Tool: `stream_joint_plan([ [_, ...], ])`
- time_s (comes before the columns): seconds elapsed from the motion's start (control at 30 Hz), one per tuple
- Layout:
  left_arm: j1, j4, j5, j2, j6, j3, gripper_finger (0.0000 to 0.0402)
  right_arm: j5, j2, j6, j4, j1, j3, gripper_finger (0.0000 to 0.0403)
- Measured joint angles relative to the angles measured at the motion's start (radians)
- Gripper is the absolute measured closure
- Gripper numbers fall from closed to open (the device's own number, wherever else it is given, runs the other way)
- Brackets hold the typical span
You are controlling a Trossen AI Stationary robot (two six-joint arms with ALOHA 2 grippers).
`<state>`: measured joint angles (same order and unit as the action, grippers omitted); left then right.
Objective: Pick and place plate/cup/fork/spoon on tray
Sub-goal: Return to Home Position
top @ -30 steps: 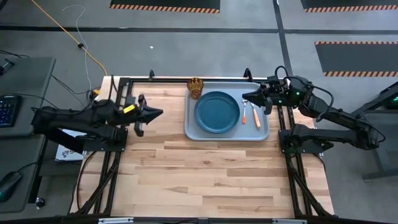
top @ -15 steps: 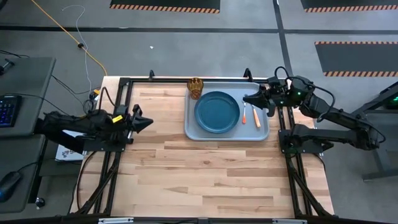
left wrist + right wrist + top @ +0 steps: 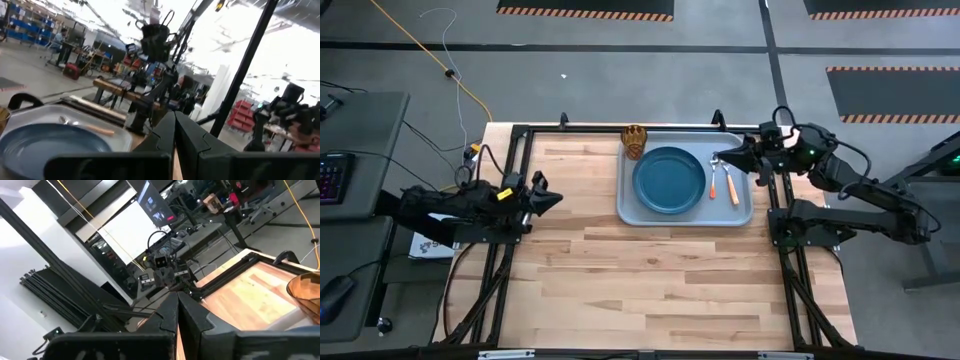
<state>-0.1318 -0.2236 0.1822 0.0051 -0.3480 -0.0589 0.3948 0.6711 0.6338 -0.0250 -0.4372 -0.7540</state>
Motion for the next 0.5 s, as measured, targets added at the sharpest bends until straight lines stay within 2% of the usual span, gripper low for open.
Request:
stream_joint_plan([
  [0.2,0.001,0.066,0.000,-0.002,0.018,0.009,0.0401,-0.016,0.002,0.021,-0.001,0.055,0.000,0.0403],
  [0.33,0.000,0.056,-0.042,0.002,-0.041,0.048,0.0401,-0.062,0.001,0.021,-0.001,0.104,0.000,0.0403],
  [0.5,0.010,-0.011,-0.039,-0.002,0.000,0.047,0.0401,-0.109,0.000,0.021,-0.001,0.152,0.000,0.0403],
])
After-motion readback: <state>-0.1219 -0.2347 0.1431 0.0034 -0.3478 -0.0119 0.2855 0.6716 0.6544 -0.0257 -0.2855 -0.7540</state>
